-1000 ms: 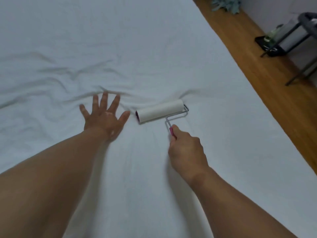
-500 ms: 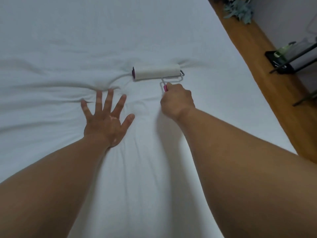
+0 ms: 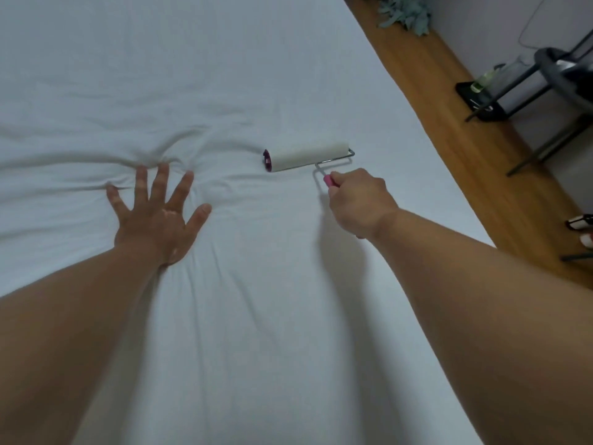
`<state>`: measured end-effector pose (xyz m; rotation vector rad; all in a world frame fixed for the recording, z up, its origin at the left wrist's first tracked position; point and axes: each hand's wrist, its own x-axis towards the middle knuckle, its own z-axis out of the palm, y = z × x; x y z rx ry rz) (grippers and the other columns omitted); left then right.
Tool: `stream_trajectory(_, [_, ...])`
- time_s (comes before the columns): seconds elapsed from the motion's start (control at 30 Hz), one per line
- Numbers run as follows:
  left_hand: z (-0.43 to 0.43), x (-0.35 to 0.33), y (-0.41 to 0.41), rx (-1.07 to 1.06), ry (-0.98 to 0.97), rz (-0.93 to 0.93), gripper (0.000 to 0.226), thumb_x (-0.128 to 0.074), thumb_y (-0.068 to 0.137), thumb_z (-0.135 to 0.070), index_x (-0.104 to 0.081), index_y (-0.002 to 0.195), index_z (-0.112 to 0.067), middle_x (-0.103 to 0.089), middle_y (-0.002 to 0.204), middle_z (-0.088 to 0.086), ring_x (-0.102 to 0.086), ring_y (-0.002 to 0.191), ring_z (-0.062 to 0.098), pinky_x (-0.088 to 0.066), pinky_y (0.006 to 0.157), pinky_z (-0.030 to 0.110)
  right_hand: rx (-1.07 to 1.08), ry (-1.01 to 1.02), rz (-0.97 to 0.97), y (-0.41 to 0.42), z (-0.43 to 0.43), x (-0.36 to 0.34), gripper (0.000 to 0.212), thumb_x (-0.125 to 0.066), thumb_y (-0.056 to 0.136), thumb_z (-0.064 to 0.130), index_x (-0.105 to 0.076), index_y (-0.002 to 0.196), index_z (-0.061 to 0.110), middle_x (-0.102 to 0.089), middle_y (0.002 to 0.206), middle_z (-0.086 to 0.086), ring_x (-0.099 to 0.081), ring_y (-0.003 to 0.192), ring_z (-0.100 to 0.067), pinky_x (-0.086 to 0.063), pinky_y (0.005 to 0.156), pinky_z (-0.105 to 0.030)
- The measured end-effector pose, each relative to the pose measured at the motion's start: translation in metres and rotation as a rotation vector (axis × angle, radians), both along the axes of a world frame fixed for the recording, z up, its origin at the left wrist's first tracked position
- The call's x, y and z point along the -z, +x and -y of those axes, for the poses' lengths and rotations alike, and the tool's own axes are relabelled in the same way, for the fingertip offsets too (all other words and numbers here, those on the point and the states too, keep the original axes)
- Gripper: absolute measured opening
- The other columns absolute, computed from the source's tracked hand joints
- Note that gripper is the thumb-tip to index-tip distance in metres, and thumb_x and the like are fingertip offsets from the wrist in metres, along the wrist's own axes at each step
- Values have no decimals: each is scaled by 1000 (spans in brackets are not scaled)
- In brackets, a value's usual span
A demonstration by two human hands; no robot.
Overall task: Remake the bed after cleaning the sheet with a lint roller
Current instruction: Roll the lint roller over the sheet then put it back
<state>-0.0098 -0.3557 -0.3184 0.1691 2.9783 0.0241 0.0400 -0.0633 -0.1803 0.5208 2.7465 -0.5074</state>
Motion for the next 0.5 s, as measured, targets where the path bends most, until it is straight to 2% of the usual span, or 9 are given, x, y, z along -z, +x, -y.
stream_trajectory(0.07, [0,-6,1,-9,-7,26,83,9,82,-83,10,155,-44,14,167,-6,18,152,25,12,113,68,-25,38,-4,35,-9,5,25,-39,102,20,-62,112,17,-59,113,-12,-55,107,-37,-47,81,-34])
stream_trajectory(0.13, [-3,-15,4,-39,-5,72,84,7,82,-84,8,155,-43,13,167,-5,16,152,26,11,114,67,-20,20,-25,75,-19,10,20,-40,101,21,-59,106,18,-60,104,-9,-54,98,-36,-42,73,-32])
stream_trajectory(0.27, [-30,-29,38,-110,55,114,87,4,84,-82,8,157,-36,14,167,1,16,152,29,8,117,66,41,-67,-23,148,-28,16,15,-37,102,27,-50,99,19,-54,79,-2,-54,81,-34,-48,66,-37])
stream_trajectory(0.5, [-96,-24,154,165,52,23,75,-1,92,-72,8,157,-36,13,167,3,16,152,27,8,118,63,79,-129,42,258,-44,6,22,-30,104,38,-48,114,30,-54,75,6,-54,81,-30,-52,70,-43])
